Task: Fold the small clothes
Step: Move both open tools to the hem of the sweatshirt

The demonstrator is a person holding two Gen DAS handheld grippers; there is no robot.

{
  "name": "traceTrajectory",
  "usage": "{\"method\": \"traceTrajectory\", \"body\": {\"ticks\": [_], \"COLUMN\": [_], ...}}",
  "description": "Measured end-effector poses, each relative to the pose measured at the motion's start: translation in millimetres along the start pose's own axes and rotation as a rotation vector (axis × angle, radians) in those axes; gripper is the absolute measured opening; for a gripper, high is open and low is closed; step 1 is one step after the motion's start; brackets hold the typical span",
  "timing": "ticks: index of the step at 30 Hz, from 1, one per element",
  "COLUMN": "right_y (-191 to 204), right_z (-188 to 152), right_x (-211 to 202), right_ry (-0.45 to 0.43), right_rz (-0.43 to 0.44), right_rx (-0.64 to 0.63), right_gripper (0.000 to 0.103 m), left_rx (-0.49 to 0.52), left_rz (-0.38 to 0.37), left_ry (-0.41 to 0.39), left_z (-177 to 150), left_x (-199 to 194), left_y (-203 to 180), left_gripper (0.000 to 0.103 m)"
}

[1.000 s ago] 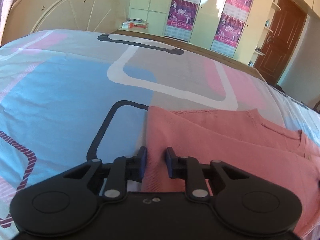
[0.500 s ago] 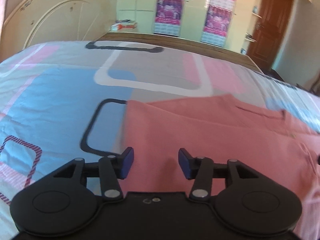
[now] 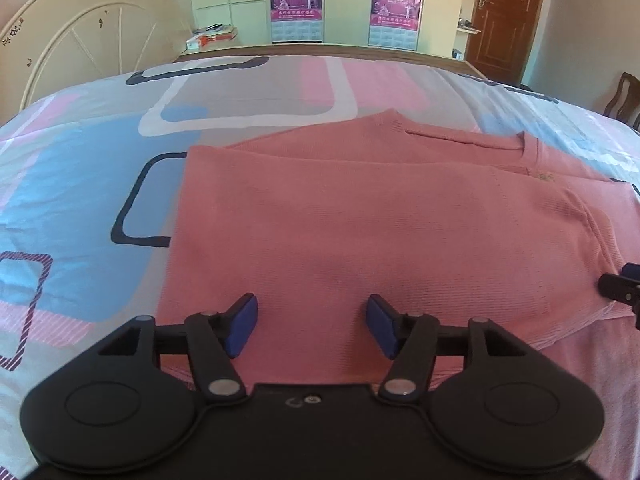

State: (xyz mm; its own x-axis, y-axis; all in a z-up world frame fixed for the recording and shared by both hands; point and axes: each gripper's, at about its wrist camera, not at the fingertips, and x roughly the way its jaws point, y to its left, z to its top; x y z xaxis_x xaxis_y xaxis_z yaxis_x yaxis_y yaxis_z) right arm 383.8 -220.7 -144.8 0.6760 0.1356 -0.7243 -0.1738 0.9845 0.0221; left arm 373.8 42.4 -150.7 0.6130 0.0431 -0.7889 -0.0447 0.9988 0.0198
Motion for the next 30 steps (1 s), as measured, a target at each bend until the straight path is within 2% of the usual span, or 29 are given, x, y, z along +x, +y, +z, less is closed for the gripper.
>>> {"method": "traceTrajectory", "body": {"ticks": [11,19,24,27,30], "right_y": [3,12,7,-3,-20], "right_z": [-7,-23,-40,-50,-57], "right_x": [-34,-38,-35,-38,-45], "right_ry": [-0.024,0.017,0.066,0.062,0.058], "right_rz": [0.123,0.21,0.209,0.178,0.134], "right_rx": [-0.021,-0.068,-0.093,-0.121,-0.121], "right_gripper": [0.04,0.04,0.04,0.04,0.04], "left_rx": [0.074,0.147,0.168,0.146,0.132], "left_rz": [-0.021,-0.038,-0.019,-0.007,0.012], "left_ry": [-0.046,-0.027,0.006,0.006,0.016], "left_z": [-3,-24,-44,-52,-58], "left_x": [-34,-41,-35,-39,-45], "left_y": [-47,-91,-96,-86,-72], "left_gripper": [0.063,0.065,0.065,0.072,0.074]}}
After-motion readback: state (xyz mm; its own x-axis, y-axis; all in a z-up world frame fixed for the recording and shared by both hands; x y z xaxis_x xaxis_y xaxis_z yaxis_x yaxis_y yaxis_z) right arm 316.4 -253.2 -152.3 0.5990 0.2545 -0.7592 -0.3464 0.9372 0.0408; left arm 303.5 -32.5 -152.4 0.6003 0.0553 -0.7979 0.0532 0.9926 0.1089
